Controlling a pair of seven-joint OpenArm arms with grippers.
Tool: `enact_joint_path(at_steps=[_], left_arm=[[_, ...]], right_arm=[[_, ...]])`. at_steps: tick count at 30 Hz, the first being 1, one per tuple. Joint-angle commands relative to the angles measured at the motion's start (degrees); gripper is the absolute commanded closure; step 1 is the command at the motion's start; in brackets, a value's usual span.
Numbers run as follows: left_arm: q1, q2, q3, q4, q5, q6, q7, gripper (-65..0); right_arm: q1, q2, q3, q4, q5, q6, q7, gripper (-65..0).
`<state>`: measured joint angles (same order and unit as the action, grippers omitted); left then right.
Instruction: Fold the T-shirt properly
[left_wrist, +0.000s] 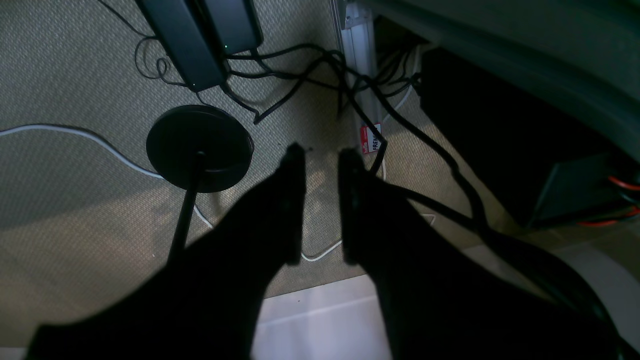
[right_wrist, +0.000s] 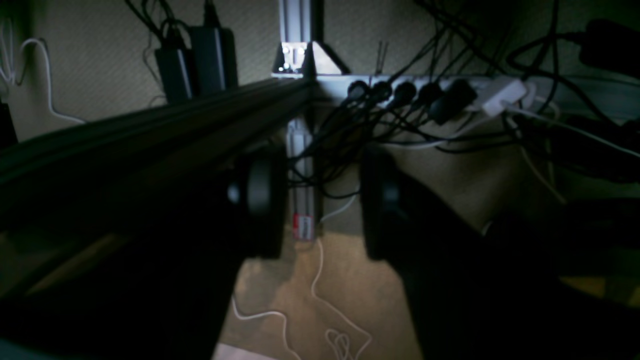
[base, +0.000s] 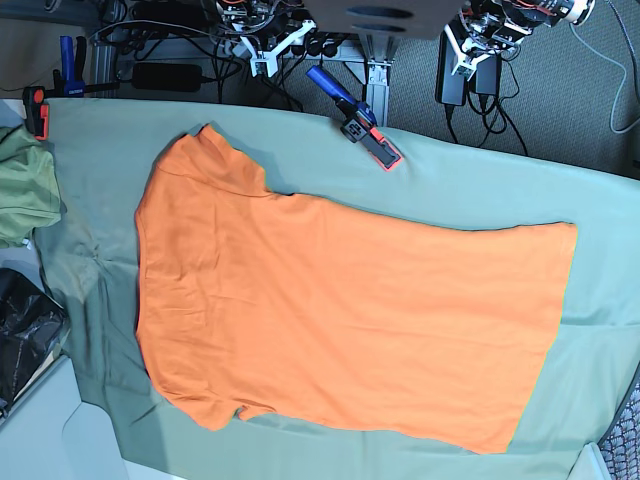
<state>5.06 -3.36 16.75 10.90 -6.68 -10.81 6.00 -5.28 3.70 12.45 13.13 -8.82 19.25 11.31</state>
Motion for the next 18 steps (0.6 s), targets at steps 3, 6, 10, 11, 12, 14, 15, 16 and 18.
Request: enact_joint_path(at_steps=[3, 6, 10, 11, 12, 14, 15, 16, 18], left_arm=[[0.2, -0.1, 0.0, 0.3, -0.1, -1.0, -0.6, -15.7], [0.2, -0.1, 0.0, 0.3, -0.1, -1.0, -0.7, -15.7], [0.2, -0.1, 0.0, 0.3, -0.1, -1.0, -0.7, -15.7], [0.2, -0.1, 0.0, 0.3, -0.1, -1.0, -0.7, -15.7], [0.2, -0.1, 0.0, 0.3, -0.1, -1.0, -0.7, -15.7], [0.2, -0.1, 0.0, 0.3, -0.1, -1.0, -0.7, -15.7], [0.2, -0.1, 0.0, 0.3, -0.1, -1.0, -0.9, -15.7], [0.2, -0.1, 0.0, 0.3, -0.1, -1.0, -1.1, -15.7], [0.2, -0.1, 0.0, 0.3, -0.1, -1.0, -1.1, -15.7]], right_arm=[[-0.3, 0.4, -0.1, 0.3, 0.2, 2.9, 0.8, -24.6], [-0.3, 0.4, -0.1, 0.3, 0.2, 3.0, 0.8, -24.6], [-0.3, 0.4, -0.2, 0.3, 0.2, 3.0, 0.9, -24.6], [-0.3, 0.4, -0.2, 0.3, 0.2, 3.0, 1.0, -24.6], [-0.3, 0.4, -0.2, 0.3, 0.2, 3.0, 0.9, -24.6], [-0.3, 0.4, -0.2, 0.3, 0.2, 3.0, 1.0, -24.6], [-0.3, 0.4, -0.2, 0.3, 0.2, 3.0, 1.0, -24.6], [-0.3, 0.4, -0.2, 0.3, 0.2, 3.0, 0.9, -24.6], [-0.3, 0.4, -0.2, 0.3, 0.2, 3.0, 1.0, -24.6]])
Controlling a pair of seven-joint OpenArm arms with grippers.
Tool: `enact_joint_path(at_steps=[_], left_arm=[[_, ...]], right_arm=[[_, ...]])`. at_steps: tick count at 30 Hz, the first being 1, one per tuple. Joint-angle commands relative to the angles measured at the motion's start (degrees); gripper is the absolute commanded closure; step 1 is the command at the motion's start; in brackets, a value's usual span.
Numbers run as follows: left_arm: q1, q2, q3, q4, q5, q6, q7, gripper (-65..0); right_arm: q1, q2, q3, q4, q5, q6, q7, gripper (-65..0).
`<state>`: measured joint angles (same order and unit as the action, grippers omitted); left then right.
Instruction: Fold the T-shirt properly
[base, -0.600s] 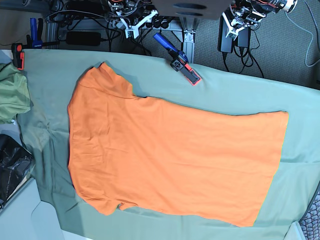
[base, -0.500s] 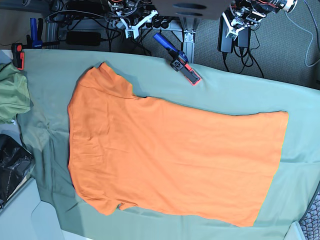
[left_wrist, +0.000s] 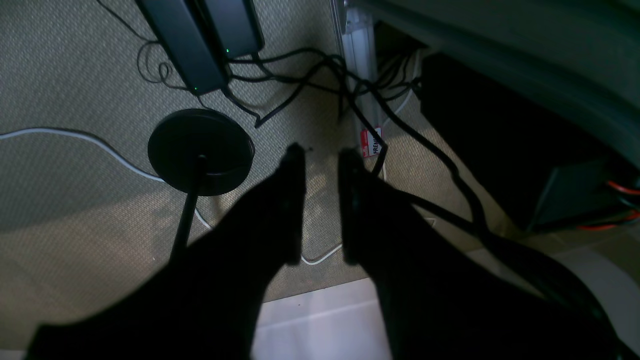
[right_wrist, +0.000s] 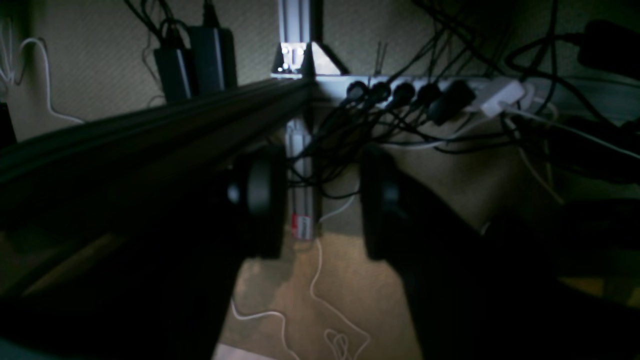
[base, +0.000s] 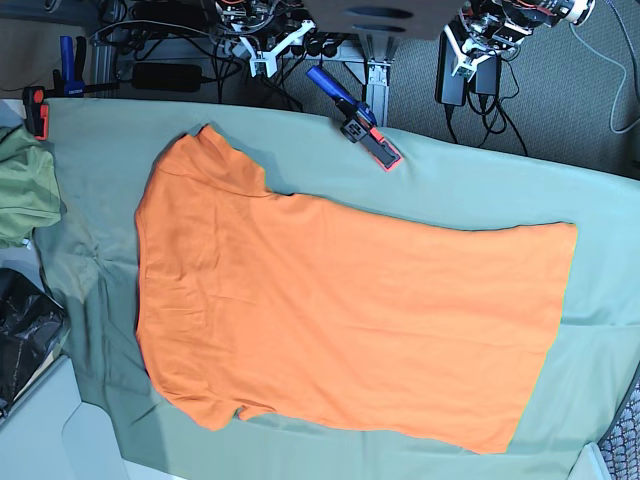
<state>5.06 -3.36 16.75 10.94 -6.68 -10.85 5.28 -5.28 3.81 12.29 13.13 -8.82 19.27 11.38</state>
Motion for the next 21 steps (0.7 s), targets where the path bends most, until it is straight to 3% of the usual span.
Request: enact_joint_path(at_steps=[1, 9, 14, 21], left_arm=[[0.2, -0.1, 0.0, 0.3, -0.1, -1.0, -0.3, -15.7], [0.2, -0.1, 0.0, 0.3, -0.1, -1.0, -0.4, -15.7], [0.2, -0.1, 0.0, 0.3, -0.1, -3.8, -0.8, -15.7], [0.2, -0.2, 0.0, 0.3, -0.1, -3.8, -0.8, -15.7]], right_arm=[[-0.3, 0.3, -0.1, 0.3, 0.2, 3.0, 0.9, -24.6], [-0.3, 0.3, -0.1, 0.3, 0.2, 3.0, 0.9, -24.6], [-0.3, 0.3, -0.1, 0.7, 0.2, 3.0, 0.9, -24.6], [-0.3, 0.3, -0.1, 1.3, 0.2, 3.0, 0.9, -24.6]])
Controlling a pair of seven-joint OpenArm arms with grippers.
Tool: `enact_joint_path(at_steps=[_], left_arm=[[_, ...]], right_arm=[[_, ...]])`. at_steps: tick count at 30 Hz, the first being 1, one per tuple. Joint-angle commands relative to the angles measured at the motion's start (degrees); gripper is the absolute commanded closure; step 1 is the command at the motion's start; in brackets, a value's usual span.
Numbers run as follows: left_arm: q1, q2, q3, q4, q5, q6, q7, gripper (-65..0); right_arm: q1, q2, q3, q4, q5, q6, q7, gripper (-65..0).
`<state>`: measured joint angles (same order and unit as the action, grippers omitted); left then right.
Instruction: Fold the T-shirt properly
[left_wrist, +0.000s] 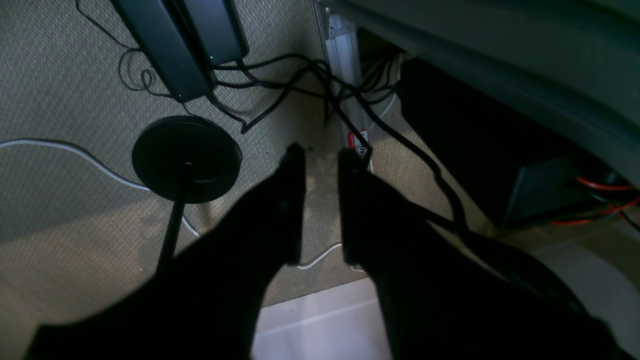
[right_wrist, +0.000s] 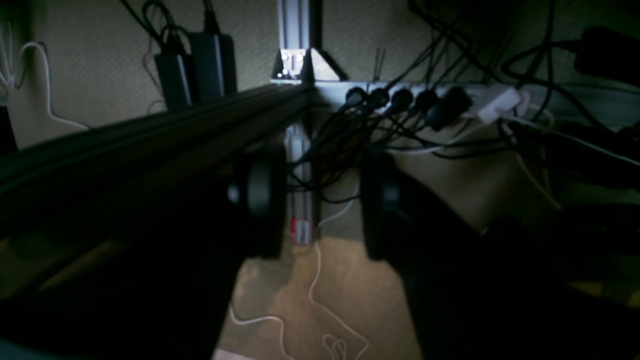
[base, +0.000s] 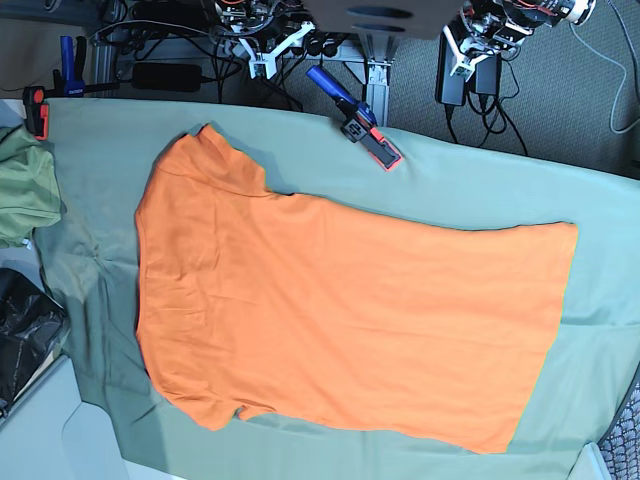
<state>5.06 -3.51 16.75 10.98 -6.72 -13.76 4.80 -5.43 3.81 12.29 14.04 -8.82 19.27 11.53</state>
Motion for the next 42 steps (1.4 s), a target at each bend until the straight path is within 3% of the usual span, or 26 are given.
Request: enact_joint_path(at_steps=[1, 6, 9, 17, 23, 27, 30, 36, 42], left_arm=[[0.2, 0.0, 0.0, 0.2, -0.1, -0.9, -0.3, -15.7], [0.2, 0.0, 0.0, 0.2, -0.1, -1.0, -0.3, -15.7], [0.5, 0.0, 0.0, 0.2, -0.1, -3.8, 0.5, -15.7], [6.8, -2.9, -0.7, 7.0, -5.9, -16.5, -2.4, -15.7], [15.7, -5.2, -11.0, 22.6, -7.0, -26.2, -1.7, -15.7], [20.9, -5.7, -18.3, 32.1, -11.7, -26.2, -1.2, -15.7], [24.7, -6.4, -21.4, 39.1, -16.0, -26.2, 2.6, -15.7], [32.8, -10.1, -22.9, 55.2, -22.2, -26.2, 6.7, -15.7], [40.6, -13.3, -24.0, 73.0, -24.5, -26.2, 10.4, -15.8]], right_arm=[[-0.2, 0.3, -0.1, 0.5, 0.2, 3.0, 0.7, -24.6], [-0.2, 0.3, -0.1, 0.5, 0.2, 3.1, 0.7, -24.6], [-0.3, 0.8, -0.1, 0.6, 0.2, 3.5, 0.6, -24.6], [-8.2, 5.5, -1.9, 7.3, 0.2, 5.2, 0.5, -24.6], [-18.1, 10.4, -9.1, 20.0, 4.5, 5.2, -0.7, -24.5], [-24.4, 14.0, -10.8, 30.1, 9.7, 5.2, -5.0, -24.5], [-29.1, 16.4, -10.8, 38.2, 13.3, 5.2, -8.8, -24.5], [-38.1, 20.1, -9.6, 55.3, 16.3, 5.2, -14.2, -24.6], [-45.6, 21.3, -4.1, 74.0, 24.3, 5.2, -21.9, -24.6]])
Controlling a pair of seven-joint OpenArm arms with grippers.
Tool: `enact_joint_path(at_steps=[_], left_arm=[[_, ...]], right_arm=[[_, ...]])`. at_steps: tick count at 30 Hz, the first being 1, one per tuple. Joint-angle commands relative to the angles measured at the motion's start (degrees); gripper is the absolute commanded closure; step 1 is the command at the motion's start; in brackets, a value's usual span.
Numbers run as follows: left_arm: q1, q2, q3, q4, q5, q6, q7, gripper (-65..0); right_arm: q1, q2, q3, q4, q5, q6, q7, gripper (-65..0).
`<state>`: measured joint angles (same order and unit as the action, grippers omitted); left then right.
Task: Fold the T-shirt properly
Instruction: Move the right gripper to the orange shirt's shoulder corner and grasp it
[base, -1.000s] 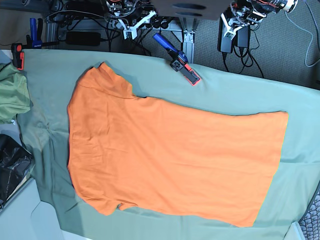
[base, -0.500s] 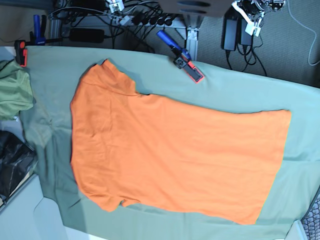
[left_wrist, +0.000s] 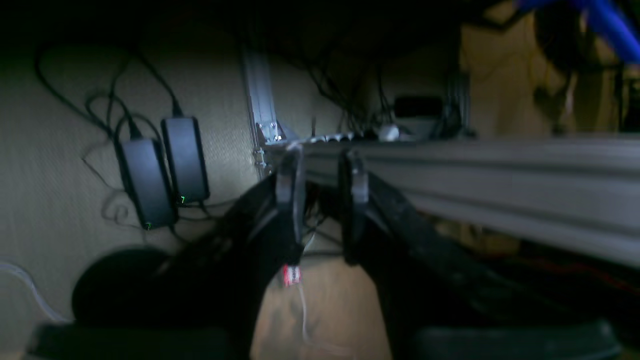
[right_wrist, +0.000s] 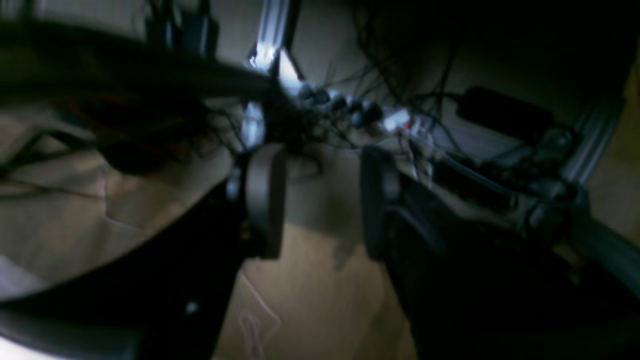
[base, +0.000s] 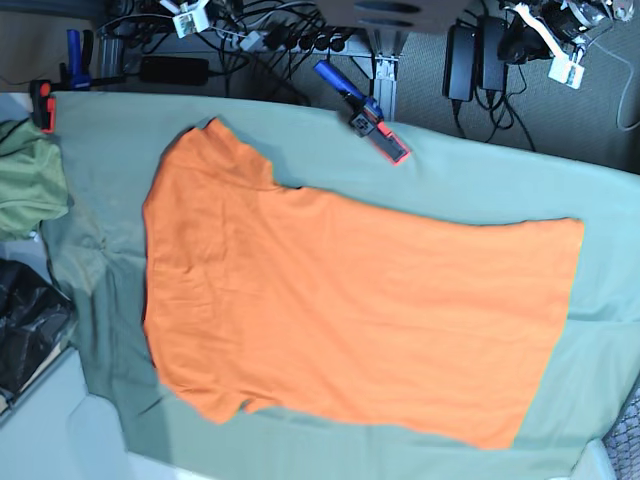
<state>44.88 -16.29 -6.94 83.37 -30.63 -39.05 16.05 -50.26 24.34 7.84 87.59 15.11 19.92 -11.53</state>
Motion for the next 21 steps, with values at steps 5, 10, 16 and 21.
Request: enact_joint_path(at_steps=[5, 10, 16, 21], left_arm=[[4.7, -1.7, -4.0, 12.3, -4.3, -1.0, 2.6, -15.8], [5.8, -2.0, -7.0, 17.6, -4.3, -1.0, 4.0, -15.8], [6.6, -2.9, -8.5, 17.9, -5.2, -1.0, 3.9, -18.3], [6.9, -5.1, -8.5, 17.9, -6.0, -1.0, 4.0, -28.9]], right_arm=[[-4.5, 0.7, 7.6, 14.0, 11.7, 4.6, -1.9, -24.6], [-1.9, 0.5, 13.7, 20.9, 18.6, 4.6, -2.5, -24.7], [5.7, -1.4, 14.7, 20.5, 19.8, 4.4, -3.6, -34.0], [10.0, -4.9, 14.7, 18.1, 19.6, 4.2, -4.2, -34.0]])
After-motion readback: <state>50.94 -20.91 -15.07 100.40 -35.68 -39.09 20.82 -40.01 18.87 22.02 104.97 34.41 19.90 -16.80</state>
